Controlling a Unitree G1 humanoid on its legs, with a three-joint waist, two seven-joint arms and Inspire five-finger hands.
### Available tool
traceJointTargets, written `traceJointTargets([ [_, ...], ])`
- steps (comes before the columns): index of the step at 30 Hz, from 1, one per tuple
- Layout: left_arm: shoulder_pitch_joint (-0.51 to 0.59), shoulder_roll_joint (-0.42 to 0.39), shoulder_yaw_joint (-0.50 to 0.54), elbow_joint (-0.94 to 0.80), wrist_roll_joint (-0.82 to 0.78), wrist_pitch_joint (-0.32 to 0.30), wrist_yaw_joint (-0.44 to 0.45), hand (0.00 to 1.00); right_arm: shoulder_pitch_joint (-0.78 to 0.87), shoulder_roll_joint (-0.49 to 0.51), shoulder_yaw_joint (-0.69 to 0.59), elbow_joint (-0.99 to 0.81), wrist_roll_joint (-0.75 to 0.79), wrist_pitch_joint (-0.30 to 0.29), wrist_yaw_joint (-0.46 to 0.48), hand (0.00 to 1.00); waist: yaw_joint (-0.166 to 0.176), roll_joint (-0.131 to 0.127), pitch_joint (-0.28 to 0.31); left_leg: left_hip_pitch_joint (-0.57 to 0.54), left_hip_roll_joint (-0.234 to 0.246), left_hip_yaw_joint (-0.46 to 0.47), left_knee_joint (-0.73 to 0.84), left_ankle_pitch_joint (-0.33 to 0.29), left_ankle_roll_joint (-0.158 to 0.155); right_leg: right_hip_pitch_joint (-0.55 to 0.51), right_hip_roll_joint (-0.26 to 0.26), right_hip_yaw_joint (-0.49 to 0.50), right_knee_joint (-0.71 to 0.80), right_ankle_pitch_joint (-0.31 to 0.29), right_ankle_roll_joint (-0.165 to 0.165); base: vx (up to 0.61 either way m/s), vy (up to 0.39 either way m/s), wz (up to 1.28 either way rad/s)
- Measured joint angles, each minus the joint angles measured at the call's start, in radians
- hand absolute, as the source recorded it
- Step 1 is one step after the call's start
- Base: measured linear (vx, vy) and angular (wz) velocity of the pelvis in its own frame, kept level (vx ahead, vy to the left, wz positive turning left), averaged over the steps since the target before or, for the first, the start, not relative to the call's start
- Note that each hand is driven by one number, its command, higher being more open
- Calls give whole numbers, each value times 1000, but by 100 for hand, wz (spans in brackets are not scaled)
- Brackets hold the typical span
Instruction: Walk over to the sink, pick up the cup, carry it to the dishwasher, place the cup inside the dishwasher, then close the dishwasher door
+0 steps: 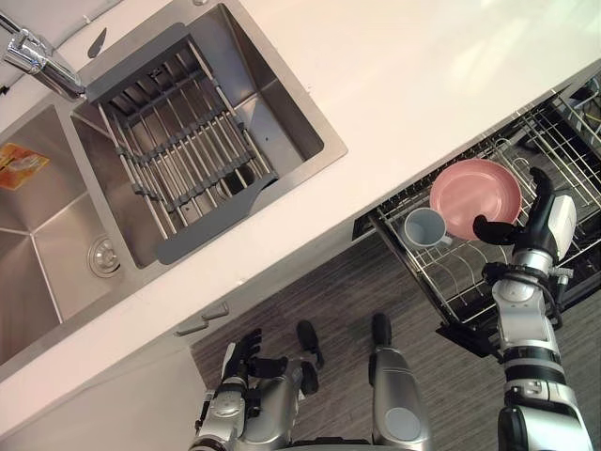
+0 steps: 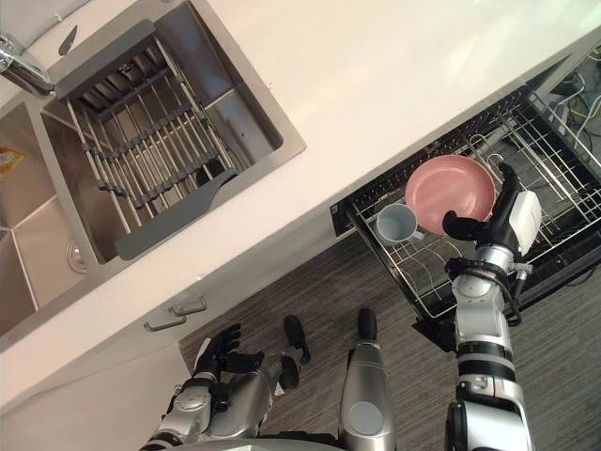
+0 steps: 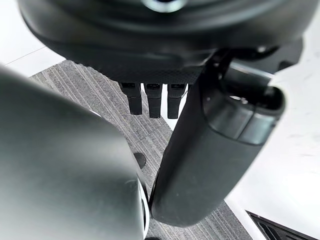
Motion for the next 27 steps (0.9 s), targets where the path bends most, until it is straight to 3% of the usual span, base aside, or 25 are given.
traceJointTargets([
  [8,0,2,17,7,22,23,5,90,158,92,-105,-245,-4,-10,-11,90,-7,-18,-7,47,2,-15,-18,-4,-5,70,6,-18,-48,4,2,13,3,4],
  [14,13,17,43,15,56,35,4,90,281,200,-152,-343,16,-35,-15,90,-26,-67,-35,93,11,10,-22,-20,-18,125,19,4,-107,16,3,59,4,-15],
  [20,32,13,65,21,71,43,2,90,401,272,-254,-355,180,-63,8,90,-39,-90,-87,128,10,40,-23,-47,-19,164,19,34,-151,25,12,50,34,-18],
  [27,79,4,114,24,71,54,-14,90,521,313,-277,-349,413,-92,71,90,-46,-90,-159,162,10,52,-31,-52,-25,191,19,48,-160,25,12,6,18,-8],
])
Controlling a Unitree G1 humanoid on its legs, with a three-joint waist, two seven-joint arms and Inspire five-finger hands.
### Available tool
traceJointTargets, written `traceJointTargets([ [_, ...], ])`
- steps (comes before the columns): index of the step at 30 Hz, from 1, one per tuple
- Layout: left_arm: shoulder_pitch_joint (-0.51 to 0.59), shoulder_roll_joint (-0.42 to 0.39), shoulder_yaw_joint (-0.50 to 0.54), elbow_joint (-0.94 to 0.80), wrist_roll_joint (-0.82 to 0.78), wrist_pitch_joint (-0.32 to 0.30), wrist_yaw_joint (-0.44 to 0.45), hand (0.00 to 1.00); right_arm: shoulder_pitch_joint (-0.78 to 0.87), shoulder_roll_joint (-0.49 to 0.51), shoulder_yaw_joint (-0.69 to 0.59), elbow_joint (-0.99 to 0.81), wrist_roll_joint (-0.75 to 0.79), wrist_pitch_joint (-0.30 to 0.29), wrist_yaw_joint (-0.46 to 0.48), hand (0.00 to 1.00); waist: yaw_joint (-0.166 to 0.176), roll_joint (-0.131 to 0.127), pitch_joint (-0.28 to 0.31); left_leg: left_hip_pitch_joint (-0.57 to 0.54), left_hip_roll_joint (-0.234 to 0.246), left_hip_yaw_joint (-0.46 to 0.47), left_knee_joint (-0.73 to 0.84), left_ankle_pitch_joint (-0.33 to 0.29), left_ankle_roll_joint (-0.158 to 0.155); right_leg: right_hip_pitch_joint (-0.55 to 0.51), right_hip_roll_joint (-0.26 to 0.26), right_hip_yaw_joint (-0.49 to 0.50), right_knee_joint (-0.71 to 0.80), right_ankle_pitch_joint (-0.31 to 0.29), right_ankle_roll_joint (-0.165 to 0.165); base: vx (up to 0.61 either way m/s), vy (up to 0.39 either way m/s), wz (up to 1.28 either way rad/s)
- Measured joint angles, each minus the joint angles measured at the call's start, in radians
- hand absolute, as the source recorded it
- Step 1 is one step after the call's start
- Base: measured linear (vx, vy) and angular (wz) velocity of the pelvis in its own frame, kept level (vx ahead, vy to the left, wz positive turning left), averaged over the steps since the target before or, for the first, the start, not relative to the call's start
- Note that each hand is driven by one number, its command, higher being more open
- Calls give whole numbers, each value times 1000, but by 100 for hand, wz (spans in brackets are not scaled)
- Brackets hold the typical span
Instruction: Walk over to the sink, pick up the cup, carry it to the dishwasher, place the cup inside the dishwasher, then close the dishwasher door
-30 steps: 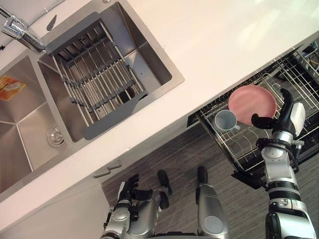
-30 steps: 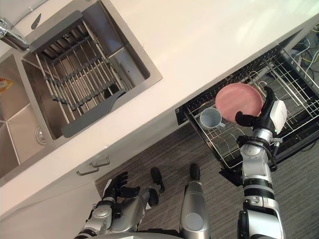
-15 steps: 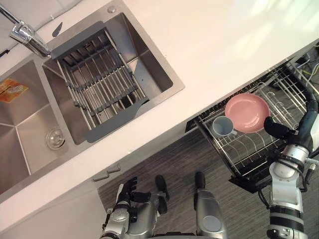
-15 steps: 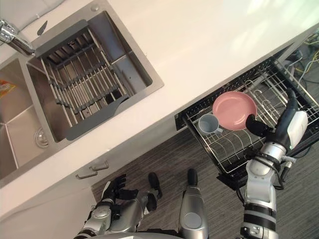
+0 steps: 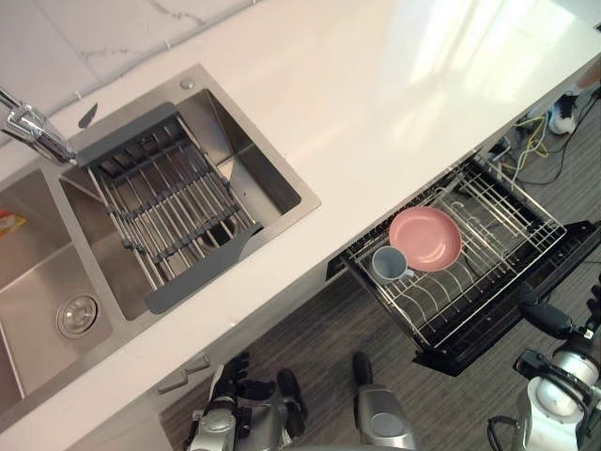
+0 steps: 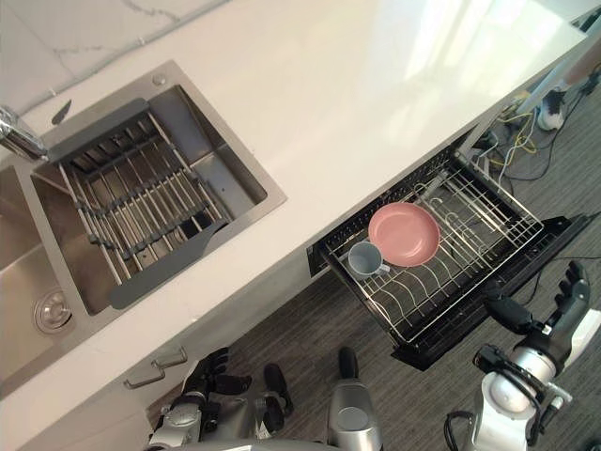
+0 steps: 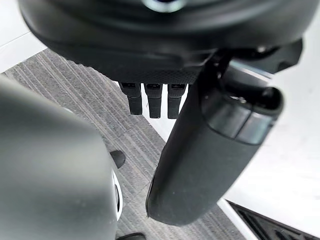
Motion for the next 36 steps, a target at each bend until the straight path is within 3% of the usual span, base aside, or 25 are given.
traceJointTargets([
  [12,21,-25,57,-9,-23,2,-18,90,65,31,-28,224,415,-14,127,90,25,11,-44,11,12,22,-5,-18,0,-17,4,7,44,-21,-3,-28,-4,-4],
  [26,20,-31,79,-33,-55,-1,-43,90,-40,-16,-29,443,661,-14,264,90,72,10,-46,-21,12,16,16,-19,-1,-50,-8,-22,98,-51,-4,-2,-2,6],
  [36,19,13,-13,2,-72,-6,-66,90,-91,-115,93,552,718,-39,286,90,65,9,-45,-29,-11,-29,-30,21,4,-56,-22,-60,90,-51,-2,-10,6,12],
])
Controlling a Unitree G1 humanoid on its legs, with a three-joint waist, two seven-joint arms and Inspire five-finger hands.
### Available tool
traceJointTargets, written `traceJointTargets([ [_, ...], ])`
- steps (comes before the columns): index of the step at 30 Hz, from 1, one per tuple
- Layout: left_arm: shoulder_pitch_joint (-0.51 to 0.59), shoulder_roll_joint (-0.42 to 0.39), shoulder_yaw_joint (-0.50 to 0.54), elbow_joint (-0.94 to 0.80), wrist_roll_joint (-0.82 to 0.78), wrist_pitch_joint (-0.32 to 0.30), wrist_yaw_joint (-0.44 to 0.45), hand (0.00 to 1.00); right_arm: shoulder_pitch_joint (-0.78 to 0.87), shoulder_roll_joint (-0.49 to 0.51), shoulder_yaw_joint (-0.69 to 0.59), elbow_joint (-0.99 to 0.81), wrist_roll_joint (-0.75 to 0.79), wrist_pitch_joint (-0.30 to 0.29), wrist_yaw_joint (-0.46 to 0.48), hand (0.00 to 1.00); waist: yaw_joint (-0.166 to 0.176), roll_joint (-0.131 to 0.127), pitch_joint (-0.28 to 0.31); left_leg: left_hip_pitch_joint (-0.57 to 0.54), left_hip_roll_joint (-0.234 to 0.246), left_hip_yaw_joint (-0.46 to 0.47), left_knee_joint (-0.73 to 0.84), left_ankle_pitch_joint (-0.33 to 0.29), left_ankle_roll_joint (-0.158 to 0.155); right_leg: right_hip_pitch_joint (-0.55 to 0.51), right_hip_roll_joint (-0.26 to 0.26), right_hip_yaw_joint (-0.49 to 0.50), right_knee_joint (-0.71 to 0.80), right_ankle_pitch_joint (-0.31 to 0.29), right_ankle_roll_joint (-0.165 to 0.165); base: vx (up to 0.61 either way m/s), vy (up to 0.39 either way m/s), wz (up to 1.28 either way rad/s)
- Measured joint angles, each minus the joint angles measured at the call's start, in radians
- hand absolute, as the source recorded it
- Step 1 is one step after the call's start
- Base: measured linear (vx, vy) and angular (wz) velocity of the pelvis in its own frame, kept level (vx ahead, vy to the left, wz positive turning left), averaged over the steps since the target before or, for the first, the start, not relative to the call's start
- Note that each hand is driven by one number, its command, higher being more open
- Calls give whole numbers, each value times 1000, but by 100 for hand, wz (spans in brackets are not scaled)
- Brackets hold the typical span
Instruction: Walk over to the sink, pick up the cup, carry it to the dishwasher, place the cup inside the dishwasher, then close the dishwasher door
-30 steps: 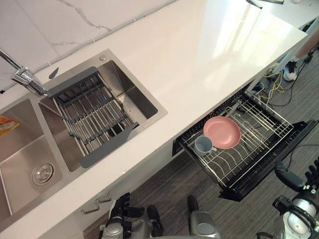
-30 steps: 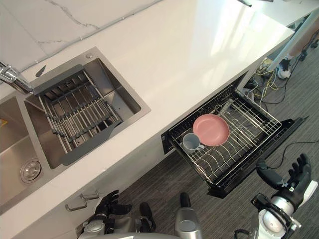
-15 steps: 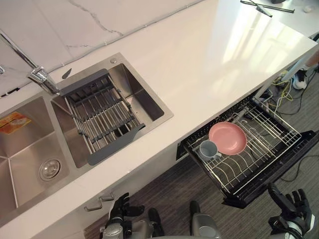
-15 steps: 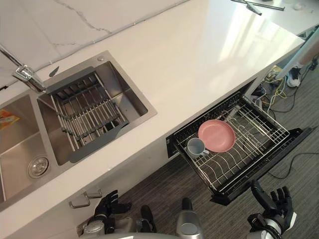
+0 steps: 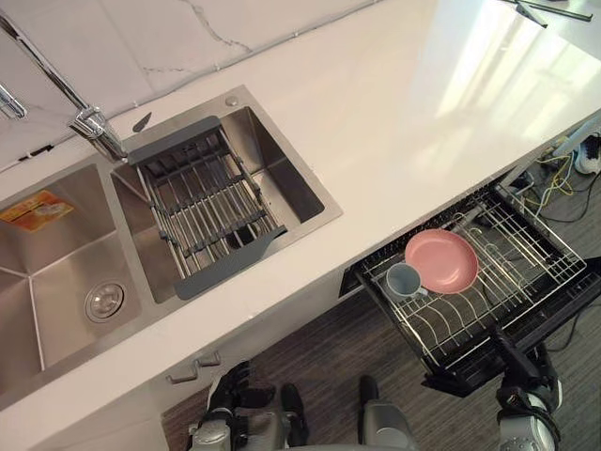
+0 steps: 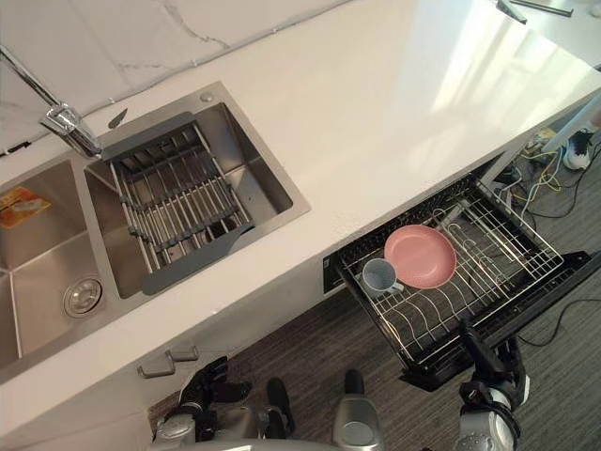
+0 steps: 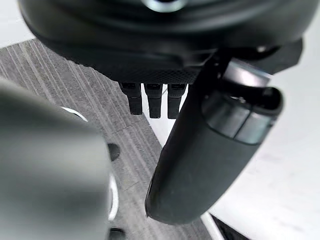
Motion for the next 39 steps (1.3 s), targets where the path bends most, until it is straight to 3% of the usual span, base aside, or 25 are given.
traceJointTargets([
  [12,0,11,-42,11,1,-14,-7,90,-22,-72,228,-88,11,-12,0,90,-17,8,5,-19,-18,-91,-53,61,1,1,2,-49,-35,29,-3,-28,-5,13],
  [22,-8,5,-42,10,0,-19,-7,90,-149,-104,325,-86,9,-1,-1,90,-5,46,30,-29,-29,-182,-79,101,3,25,-6,-133,-42,32,-4,-32,-5,25],
  [32,-15,6,-41,4,-2,-32,-18,90,-390,-207,396,122,-57,4,-1,90,3,61,56,-61,-40,-263,-79,129,3,36,-14,-210,-48,32,-5,-27,-5,23],
  [39,-26,24,-41,1,-3,-39,-21,90,-541,-286,454,268,-200,9,-5,90,9,64,80,-92,-36,-279,-68,140,1,18,-8,-228,-47,38,-13,-20,-9,6],
])
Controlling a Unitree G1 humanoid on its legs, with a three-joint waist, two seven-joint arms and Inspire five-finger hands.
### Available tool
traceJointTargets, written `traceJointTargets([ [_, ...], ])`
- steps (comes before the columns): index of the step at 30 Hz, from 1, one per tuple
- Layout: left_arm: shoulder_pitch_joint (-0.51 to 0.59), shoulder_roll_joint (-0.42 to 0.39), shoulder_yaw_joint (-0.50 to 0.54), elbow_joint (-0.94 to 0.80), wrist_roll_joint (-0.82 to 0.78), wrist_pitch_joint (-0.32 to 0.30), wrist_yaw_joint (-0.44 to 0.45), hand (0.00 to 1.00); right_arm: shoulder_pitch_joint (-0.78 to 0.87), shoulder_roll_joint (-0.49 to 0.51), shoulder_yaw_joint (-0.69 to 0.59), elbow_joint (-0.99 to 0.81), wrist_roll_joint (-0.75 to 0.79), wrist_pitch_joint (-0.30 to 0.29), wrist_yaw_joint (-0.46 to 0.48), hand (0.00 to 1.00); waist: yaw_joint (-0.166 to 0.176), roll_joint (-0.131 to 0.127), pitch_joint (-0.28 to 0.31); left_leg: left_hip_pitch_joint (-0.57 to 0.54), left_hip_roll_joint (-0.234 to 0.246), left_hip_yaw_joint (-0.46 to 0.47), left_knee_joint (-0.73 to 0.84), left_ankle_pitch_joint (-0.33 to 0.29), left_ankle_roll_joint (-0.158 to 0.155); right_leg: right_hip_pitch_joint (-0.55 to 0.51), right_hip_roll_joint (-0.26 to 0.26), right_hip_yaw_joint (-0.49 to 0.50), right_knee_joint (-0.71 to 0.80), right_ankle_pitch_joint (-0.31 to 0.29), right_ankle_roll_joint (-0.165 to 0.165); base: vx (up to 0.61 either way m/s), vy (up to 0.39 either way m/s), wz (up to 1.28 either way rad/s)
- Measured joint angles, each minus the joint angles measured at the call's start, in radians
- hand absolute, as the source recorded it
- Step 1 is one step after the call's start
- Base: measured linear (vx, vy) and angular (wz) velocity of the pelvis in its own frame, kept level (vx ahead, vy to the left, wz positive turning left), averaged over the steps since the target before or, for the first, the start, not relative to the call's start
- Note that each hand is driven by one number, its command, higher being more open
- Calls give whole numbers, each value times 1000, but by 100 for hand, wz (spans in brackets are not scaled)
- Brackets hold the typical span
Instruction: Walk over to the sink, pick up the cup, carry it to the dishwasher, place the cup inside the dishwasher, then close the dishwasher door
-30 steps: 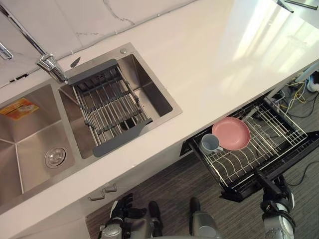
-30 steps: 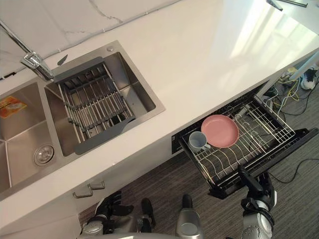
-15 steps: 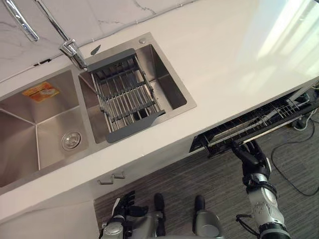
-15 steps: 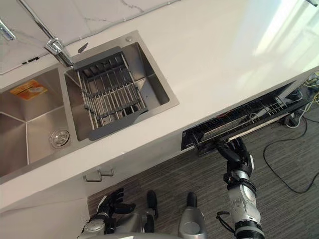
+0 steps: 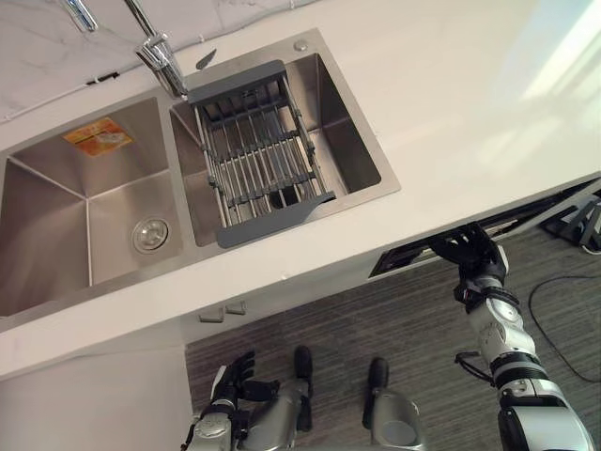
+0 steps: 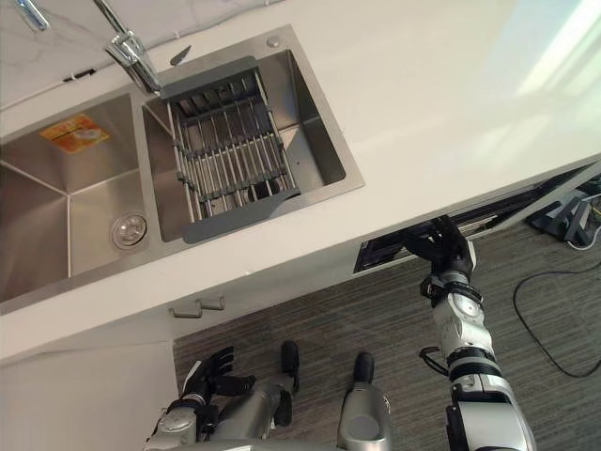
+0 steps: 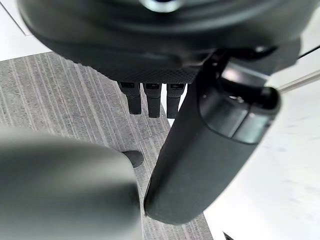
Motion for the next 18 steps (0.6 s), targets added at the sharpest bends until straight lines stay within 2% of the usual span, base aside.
traceJointTargets([
  [5,-6,11,0,0,0,-1,0,90,-79,-44,23,80,-79,20,-5,90,1,1,14,-24,8,-8,10,5,-6,-15,13,-5,-5,11,-12,-57,-15,2],
  [14,-8,13,-1,-1,0,1,4,90,-88,-46,59,66,-179,34,-5,90,5,2,16,-30,37,-17,5,22,-26,-15,45,-8,-22,24,-28,-45,-44,0],
  [18,-11,12,-3,0,2,10,7,90,37,-19,58,-109,-240,52,-2,90,6,1,15,-2,48,-20,-27,37,-36,2,57,-11,-31,28,-39,14,-34,1],
])
